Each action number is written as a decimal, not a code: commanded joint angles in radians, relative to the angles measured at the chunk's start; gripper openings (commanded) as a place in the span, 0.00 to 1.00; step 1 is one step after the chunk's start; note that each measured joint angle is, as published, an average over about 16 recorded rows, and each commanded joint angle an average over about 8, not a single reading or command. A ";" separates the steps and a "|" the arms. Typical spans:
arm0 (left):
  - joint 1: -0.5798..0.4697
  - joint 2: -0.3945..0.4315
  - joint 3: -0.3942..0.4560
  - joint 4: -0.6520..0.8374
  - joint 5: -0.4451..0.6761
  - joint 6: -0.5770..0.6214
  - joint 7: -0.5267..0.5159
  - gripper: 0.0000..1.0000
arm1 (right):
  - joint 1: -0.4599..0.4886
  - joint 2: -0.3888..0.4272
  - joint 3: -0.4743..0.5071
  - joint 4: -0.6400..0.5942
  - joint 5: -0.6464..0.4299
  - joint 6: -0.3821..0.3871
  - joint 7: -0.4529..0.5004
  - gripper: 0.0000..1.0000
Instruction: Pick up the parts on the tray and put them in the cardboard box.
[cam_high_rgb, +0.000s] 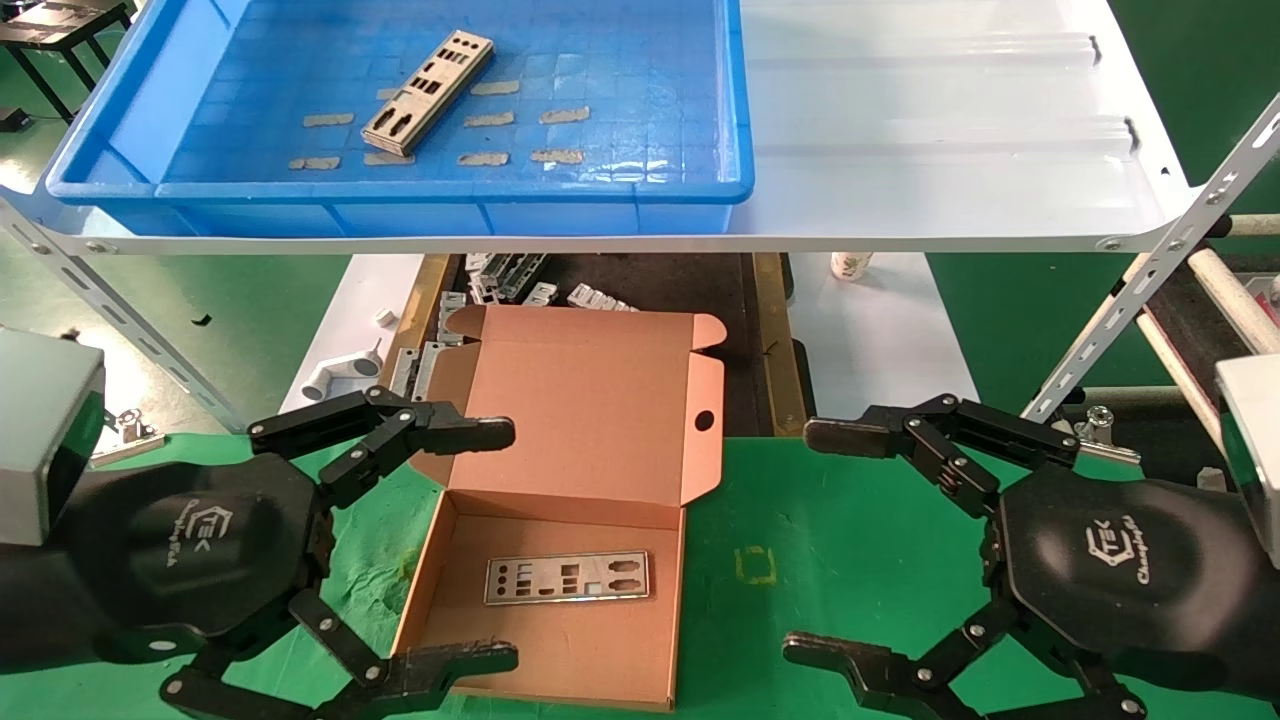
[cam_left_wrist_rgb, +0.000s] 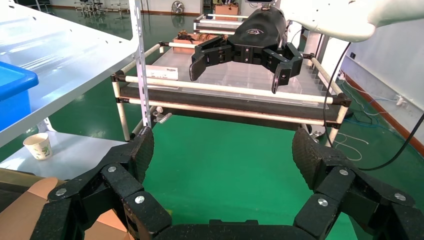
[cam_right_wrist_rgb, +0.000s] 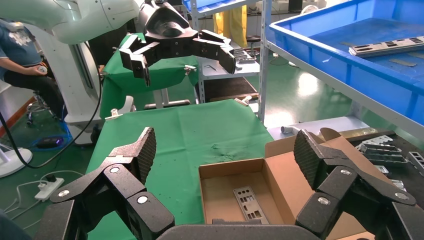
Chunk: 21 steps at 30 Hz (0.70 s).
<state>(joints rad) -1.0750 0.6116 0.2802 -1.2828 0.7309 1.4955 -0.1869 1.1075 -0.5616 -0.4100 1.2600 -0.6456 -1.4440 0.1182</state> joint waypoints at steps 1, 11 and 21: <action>0.000 0.000 0.000 0.000 0.000 0.000 0.000 1.00 | 0.000 0.000 0.000 0.000 0.000 0.000 0.000 1.00; 0.000 0.000 0.000 0.000 0.000 0.000 0.000 1.00 | 0.000 0.000 0.000 0.000 0.000 0.000 0.000 1.00; -0.001 0.002 -0.001 0.004 0.001 -0.007 -0.001 1.00 | 0.000 0.000 0.000 0.000 0.000 0.000 0.000 0.01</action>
<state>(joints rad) -1.0833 0.6224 0.2805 -1.2696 0.7396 1.4717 -0.1881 1.1075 -0.5616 -0.4100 1.2600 -0.6456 -1.4441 0.1182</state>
